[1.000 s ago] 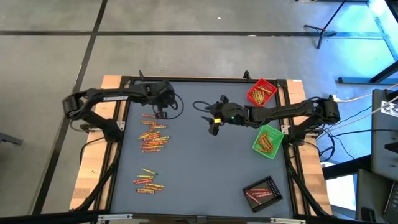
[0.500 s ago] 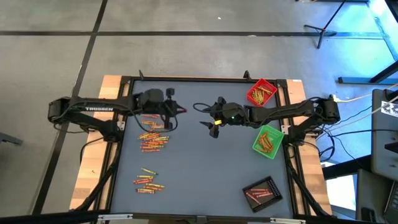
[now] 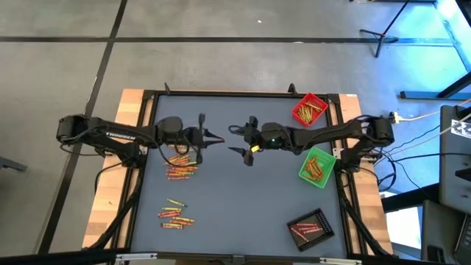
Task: Sort crayons
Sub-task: Put the red crayon into the black bin
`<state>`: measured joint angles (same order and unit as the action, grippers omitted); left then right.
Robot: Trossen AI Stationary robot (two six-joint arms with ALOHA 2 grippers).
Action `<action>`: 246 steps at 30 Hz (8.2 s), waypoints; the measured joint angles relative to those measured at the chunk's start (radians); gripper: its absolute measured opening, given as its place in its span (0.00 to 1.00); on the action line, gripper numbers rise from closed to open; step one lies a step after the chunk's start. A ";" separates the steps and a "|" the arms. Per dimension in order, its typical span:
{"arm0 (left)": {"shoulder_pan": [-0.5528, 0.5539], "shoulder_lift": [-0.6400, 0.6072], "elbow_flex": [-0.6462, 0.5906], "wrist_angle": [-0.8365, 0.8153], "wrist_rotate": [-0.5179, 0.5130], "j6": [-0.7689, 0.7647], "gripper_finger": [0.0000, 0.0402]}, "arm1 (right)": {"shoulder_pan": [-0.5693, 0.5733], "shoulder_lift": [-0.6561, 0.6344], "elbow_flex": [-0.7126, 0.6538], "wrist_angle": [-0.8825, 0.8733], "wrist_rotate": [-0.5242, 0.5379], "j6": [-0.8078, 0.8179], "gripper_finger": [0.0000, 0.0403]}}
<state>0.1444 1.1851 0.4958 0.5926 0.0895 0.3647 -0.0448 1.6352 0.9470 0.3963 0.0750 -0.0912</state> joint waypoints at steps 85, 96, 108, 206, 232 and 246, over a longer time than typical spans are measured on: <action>-0.230 -0.069 -0.038 -0.056 -0.054 -0.183 0.34 | 0.826 -0.129 0.275 -1.089 0.212 0.773 0.05; -0.328 -0.069 -0.038 -0.048 -0.106 -0.252 0.34 | 1.089 -0.126 0.157 -1.104 0.301 1.352 0.09; -0.380 -0.064 -0.038 -0.058 -0.133 -0.258 0.34 | 1.153 -0.125 -0.003 -1.030 0.273 1.591 0.09; 0.437 0.462 0.347 -1.247 -0.092 0.128 0.06 | 0.266 0.045 0.183 -0.920 0.710 0.318 0.35; 0.026 0.078 0.389 -0.906 -0.124 0.107 0.01 | 0.321 0.044 0.183 -0.804 0.728 0.198 0.35; -0.179 0.066 0.128 -0.185 -0.109 0.113 0.01 | 0.337 0.043 0.064 -0.293 0.638 -0.133 0.35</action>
<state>-0.0347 1.2507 0.6236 0.4079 -0.0192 0.4778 0.2927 1.6783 1.0107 0.1038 0.7125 -0.2241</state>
